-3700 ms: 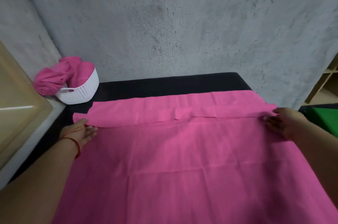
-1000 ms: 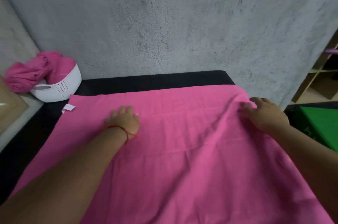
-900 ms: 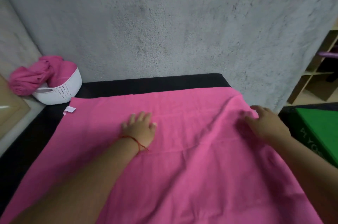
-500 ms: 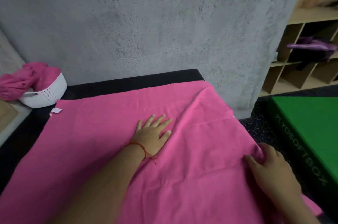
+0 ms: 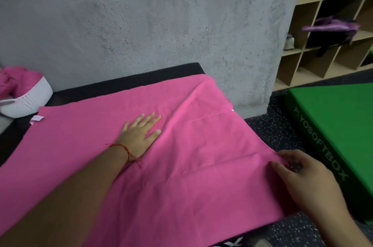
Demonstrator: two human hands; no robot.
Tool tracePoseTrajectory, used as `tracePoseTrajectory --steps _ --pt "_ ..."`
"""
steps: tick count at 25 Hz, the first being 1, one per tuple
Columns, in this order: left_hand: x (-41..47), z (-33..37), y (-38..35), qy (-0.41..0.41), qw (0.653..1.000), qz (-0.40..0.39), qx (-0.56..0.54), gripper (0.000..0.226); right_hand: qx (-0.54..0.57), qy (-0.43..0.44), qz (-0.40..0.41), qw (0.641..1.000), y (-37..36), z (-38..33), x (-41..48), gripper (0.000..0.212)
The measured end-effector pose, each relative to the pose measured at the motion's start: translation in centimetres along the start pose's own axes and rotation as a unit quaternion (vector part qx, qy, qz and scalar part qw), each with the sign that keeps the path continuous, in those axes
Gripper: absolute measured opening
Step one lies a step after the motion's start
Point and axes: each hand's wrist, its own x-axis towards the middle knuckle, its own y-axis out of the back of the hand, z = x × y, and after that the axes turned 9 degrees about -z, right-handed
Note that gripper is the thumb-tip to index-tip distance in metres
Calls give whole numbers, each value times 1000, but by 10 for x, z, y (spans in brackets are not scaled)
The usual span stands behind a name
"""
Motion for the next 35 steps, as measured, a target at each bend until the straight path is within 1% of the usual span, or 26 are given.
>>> tracePoseTrajectory --steps 3,6,8,10,11,13,14,15,17,20,22,25,29,32,33,35 --pt "1 0 -1 -4 1000 -2 0 65 36 -32 -31 998 1 16 10 19" --pt "0 -2 1 -4 1000 4 5 65 125 -42 -60 989 9 25 18 24" --pt "1 -1 1 -5 1000 1 6 68 184 -50 -105 976 16 32 19 30" --pt "1 0 0 -3 1000 1 7 68 203 -51 -153 966 19 38 17 35" --pt "1 0 0 -1 1000 1 9 66 214 -43 -168 961 20 38 14 32" --pt "1 1 1 3 1000 -1 12 61 258 -18 -158 953 21 37 11 18" --pt "1 2 1 5 1000 -2 14 59 280 -2 -142 949 22 36 11 16" --pt "1 1 1 7 1000 -4 15 59 289 13 -134 948 22 35 11 20" --pt "0 1 0 9 1000 -7 14 58 263 35 -143 953 19 36 12 20" --pt "0 2 0 7 1000 -8 10 58 222 36 -138 964 13 42 17 14" --pt "1 1 0 6 1000 -6 12 58 235 22 -126 964 13 44 19 13" --pt "2 2 -1 4 1000 -6 15 58 258 9 -143 955 14 43 19 15" --pt "1 0 -1 4 1000 -3 13 57 249 3 -155 956 12 38 17 17" --pt "2 0 -2 3 1000 -4 10 57 238 -3 -201 950 16 38 16 32" --pt "2 0 -2 3 1000 -6 10 57 236 3 -224 946 17 38 14 33" --pt "2 0 -2 5 1000 -8 11 57 242 36 -250 937 19 37 10 25"
